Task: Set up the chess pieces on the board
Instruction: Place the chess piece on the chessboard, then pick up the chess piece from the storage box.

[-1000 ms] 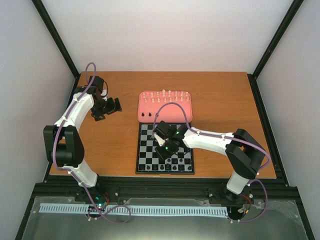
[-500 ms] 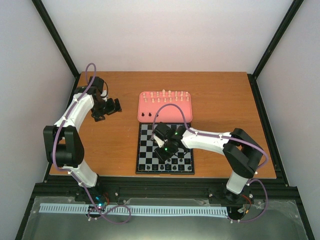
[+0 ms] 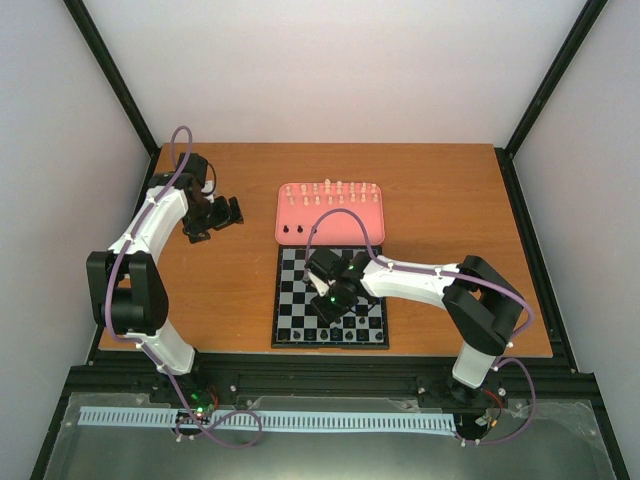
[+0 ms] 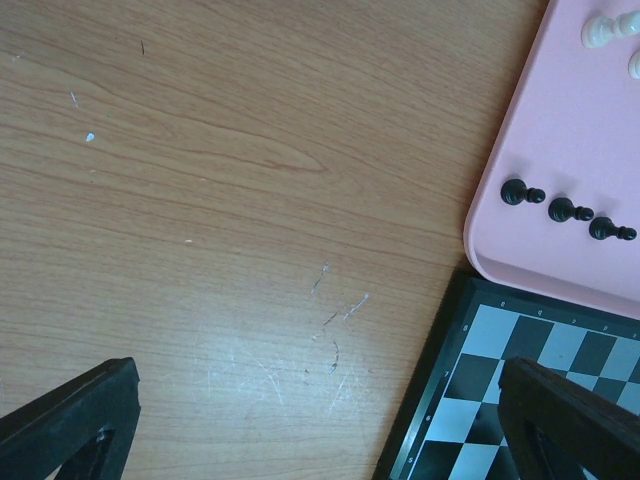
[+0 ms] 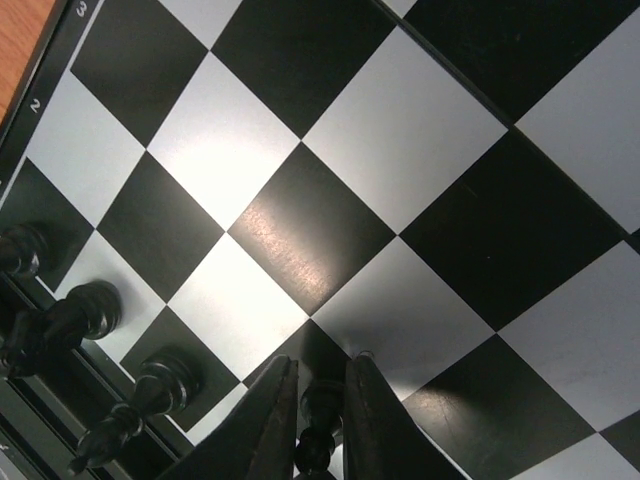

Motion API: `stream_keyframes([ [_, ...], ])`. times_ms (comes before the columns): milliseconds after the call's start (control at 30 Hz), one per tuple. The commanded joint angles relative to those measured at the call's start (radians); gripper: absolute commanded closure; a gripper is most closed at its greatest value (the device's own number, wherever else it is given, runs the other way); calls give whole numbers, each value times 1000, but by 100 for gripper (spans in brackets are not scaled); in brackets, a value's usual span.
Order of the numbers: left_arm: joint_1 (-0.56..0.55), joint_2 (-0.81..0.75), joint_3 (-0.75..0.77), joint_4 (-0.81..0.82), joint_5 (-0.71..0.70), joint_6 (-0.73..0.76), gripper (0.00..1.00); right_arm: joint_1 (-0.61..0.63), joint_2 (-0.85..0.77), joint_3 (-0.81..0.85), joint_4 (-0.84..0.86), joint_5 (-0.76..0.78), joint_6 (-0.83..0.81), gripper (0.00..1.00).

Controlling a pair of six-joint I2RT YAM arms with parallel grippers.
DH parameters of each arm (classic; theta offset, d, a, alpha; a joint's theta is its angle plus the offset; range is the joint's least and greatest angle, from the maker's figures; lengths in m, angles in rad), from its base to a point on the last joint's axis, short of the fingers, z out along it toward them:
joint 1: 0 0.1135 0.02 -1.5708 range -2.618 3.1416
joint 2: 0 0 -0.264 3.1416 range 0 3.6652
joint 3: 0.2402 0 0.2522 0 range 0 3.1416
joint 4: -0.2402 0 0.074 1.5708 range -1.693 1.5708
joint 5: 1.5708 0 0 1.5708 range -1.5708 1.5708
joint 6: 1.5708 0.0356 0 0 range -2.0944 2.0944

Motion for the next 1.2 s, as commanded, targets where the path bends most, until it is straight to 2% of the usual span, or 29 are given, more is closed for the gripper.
stream_keyframes([
  [0,-6,-14,9,18,2,11,0,10,22,21,-6,13,-9,84],
  [133,-6,-10,12,17,3,10,0,10,28,33,-11,18,-13,82],
  [367,-5,-9,19,14,1,12,0,9,22,86,-35,32,-34,70],
  [600,-5,-5,33,11,2,12,0,5,16,152,-76,65,-52,65],
  [767,-5,-2,43,10,2,10,0,-68,26,237,-108,97,-34,59],
  [900,-6,1,46,11,2,9,0,-147,70,345,-111,98,-53,53],
  [1167,-6,21,68,6,4,6,0,-261,344,694,-223,146,-111,53],
])
